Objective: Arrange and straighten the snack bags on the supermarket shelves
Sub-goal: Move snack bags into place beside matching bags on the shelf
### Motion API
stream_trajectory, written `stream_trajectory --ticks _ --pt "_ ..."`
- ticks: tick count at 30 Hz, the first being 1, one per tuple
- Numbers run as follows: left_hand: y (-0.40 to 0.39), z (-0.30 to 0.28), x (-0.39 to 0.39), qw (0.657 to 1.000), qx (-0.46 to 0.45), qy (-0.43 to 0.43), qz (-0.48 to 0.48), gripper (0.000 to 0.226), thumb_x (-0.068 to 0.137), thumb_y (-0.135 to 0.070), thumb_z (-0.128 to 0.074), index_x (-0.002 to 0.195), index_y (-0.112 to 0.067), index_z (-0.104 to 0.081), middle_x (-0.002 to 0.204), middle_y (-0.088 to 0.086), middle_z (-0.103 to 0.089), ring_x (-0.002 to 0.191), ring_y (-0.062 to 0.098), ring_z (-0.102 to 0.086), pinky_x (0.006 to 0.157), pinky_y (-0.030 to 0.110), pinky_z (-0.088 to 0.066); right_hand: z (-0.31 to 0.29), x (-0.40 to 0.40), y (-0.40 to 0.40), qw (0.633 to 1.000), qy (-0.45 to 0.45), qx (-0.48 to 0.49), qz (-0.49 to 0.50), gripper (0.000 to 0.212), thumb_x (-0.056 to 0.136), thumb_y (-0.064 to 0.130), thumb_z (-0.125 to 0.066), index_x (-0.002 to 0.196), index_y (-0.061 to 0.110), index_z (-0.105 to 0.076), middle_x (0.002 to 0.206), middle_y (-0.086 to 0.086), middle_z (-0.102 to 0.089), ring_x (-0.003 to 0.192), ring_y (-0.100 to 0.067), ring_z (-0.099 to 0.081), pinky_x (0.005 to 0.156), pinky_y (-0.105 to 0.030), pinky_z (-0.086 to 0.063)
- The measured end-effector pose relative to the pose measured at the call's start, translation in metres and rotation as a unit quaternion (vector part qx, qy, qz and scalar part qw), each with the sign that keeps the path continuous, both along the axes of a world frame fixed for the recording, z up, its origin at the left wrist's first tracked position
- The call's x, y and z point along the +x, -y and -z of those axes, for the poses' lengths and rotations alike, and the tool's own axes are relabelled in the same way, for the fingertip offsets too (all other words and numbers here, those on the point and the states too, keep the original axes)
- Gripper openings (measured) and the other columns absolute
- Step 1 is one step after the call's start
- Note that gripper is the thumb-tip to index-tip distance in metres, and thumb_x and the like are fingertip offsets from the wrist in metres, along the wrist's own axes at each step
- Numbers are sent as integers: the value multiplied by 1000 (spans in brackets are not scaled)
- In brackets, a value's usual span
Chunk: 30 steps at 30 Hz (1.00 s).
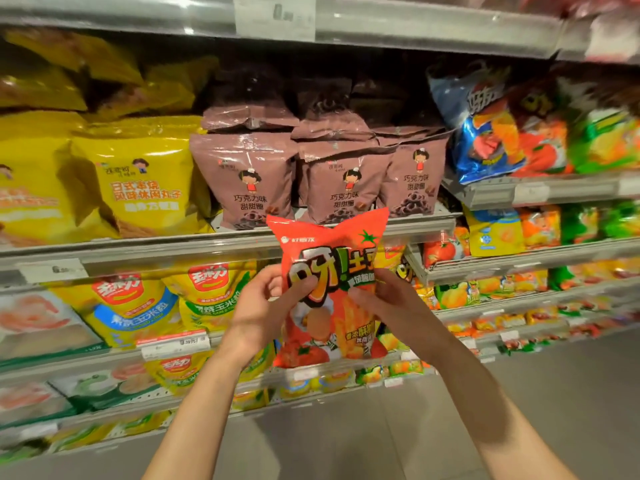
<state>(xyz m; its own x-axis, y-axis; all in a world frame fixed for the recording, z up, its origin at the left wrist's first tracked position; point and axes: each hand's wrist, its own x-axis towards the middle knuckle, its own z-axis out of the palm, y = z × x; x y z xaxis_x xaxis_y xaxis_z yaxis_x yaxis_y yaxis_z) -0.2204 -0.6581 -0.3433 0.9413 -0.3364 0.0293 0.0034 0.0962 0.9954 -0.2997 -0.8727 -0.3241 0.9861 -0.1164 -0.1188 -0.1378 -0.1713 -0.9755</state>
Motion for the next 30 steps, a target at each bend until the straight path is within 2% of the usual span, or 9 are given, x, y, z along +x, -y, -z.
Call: stream_trajectory --ticks 5,10,13,16,18,21,24,27,30 --pt "31 -22 -10 999 10 30 -15 55 70 -42 -78 117 -15 -69 104 9 -77 99 18 -71 87 21 -53 -17 1 29 998 42 -7 35 19 89 43 -74 105 32 -73 106 -15 -73 102 -25 -72 101 -48 -52" --pt "79 -34 -24 999 6 26 -42 46 71 -35 -77 113 -18 -70 102 -5 -80 99 5 -73 89 20 -55 -22 -1 78 998 59 -3 31 21 93 36 -71 103 18 -70 92 -1 -77 90 -15 -73 83 -29 -53" --pt "117 -39 -32 997 9 29 -72 32 79 -28 -77 110 -18 -71 96 -10 -80 92 0 -72 86 18 -54 -23 -1 116 998 60 0 33 28 91 41 -73 79 22 -56 64 18 -51 66 -2 -51 69 -18 -41" --pt "162 -46 -36 995 22 40 -92 20 90 -15 -74 109 -18 -71 97 -11 -80 94 0 -72 78 11 -52 -33 -4 159 996 88 -10 28 51 84 51 -74 77 17 -37 64 15 -26 62 -7 -29 62 -25 -27" --pt "195 -53 -37 994 32 48 -89 19 91 -17 -73 110 -20 -71 100 -12 -79 95 -1 -72 76 9 -50 -38 -3 192 994 106 2 27 51 83 52 -70 89 7 -49 63 11 -31 62 -8 -35 68 -29 -31" --pt "240 -65 -37 994 39 64 -82 19 92 -20 -73 110 -22 -70 99 -16 -78 93 -4 -71 76 8 -50 -49 -8 233 994 95 37 28 16 97 27 -68 92 31 -53 58 29 -57 65 15 -57 72 -9 -42" --pt "277 -74 -33 993 45 74 -77 22 90 -23 -74 111 -19 -71 102 -12 -79 98 0 -72 79 10 -50 -62 -14 266 994 83 60 34 19 96 24 -67 105 35 -53 86 35 -52 73 29 -52 72 2 -38" --pt "306 -80 -25 993 50 88 -56 34 83 -35 -75 112 -19 -71 106 -7 -78 104 7 -72 89 21 -52 -66 -10 294 993 82 71 45 54 95 30 -68 144 23 -46 120 19 -47 108 17 -47 92 -12 -35" --pt "328 -83 -17 994 50 92 -27 45 75 -44 -75 112 -20 -71 105 -5 -78 105 11 -71 93 28 -52 -70 -14 317 991 86 77 67 79 92 36 -69 158 16 -29 141 8 -46 126 3 -37 99 -22 -32"
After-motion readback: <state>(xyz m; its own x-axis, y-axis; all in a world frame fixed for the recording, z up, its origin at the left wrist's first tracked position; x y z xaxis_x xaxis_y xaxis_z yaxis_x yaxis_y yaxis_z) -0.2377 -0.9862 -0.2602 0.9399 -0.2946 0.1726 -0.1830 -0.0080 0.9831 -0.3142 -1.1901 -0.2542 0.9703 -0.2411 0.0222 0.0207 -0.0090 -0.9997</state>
